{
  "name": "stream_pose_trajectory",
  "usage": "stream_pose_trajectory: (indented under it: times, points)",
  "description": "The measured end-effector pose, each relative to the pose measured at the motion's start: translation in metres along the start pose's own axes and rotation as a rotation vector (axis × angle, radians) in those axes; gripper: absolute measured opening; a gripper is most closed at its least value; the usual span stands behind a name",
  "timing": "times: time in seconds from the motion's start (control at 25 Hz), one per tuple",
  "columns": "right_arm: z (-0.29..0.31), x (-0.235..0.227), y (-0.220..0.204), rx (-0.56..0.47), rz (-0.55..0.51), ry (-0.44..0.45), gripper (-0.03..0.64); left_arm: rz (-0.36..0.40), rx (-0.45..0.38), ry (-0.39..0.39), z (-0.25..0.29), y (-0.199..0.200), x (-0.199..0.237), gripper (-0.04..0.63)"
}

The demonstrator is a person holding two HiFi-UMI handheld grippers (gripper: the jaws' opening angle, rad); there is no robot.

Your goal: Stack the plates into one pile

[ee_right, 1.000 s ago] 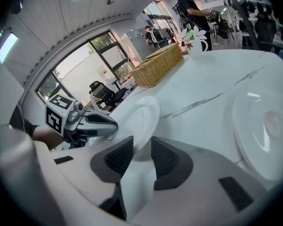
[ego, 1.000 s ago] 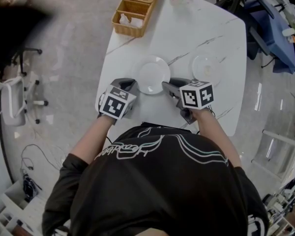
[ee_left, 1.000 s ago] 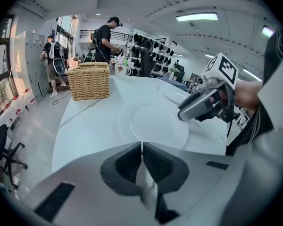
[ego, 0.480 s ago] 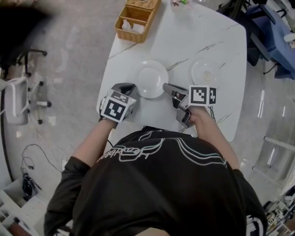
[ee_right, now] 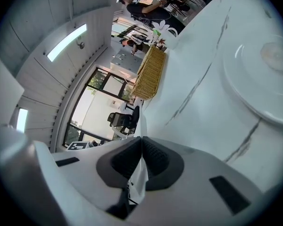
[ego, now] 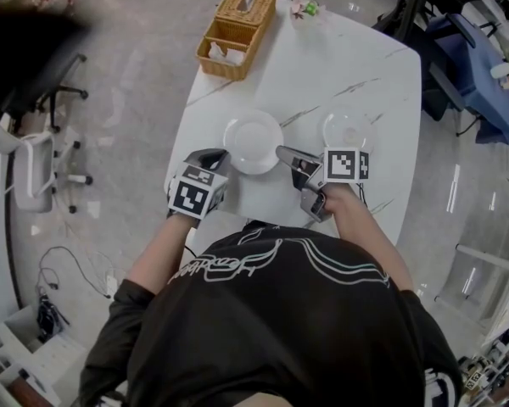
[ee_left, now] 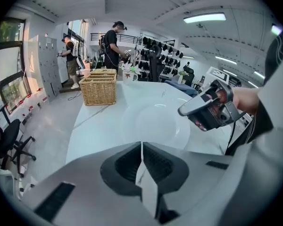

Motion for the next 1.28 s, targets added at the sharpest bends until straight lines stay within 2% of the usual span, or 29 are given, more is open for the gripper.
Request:
stream_pose_trajectory:
  times: [0.36,0.68,0.88,1.04,1.28]
  points:
    - [-0.055,-0.002,0.008,-0.075,0.019,0.010,0.032,0.019,-0.008,0.011,-0.008,0.012,-0.026,0.032]
    - [-0.122,-0.018,0.023,-0.202,0.054,-0.013,0.032,0.072,0.005,-0.057,0.015,0.040,-0.062,0.032]
    - [-0.167,-0.035,0.029,-0.265,0.074,-0.072,0.032,0.116,0.012,-0.092,0.033,0.062,-0.087,0.032]
    - [-0.194,-0.045,0.032,-0.314,0.090,-0.050,0.032,0.142,0.022,-0.113,0.044,0.075,-0.107,0.032]
    - [-0.221,-0.063,0.037,-0.335,0.119,-0.074,0.032,0.164,0.032,-0.133,0.058,0.094,-0.129,0.032]
Point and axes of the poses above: the fingertips, and each gripper's own axes: z forward along the fingers, x to its left, y out of its top, the point moved 7 cm from there along -z, backward along the fingers, and after that the axes turned 6 degrees about x, right-handed, at the moved point
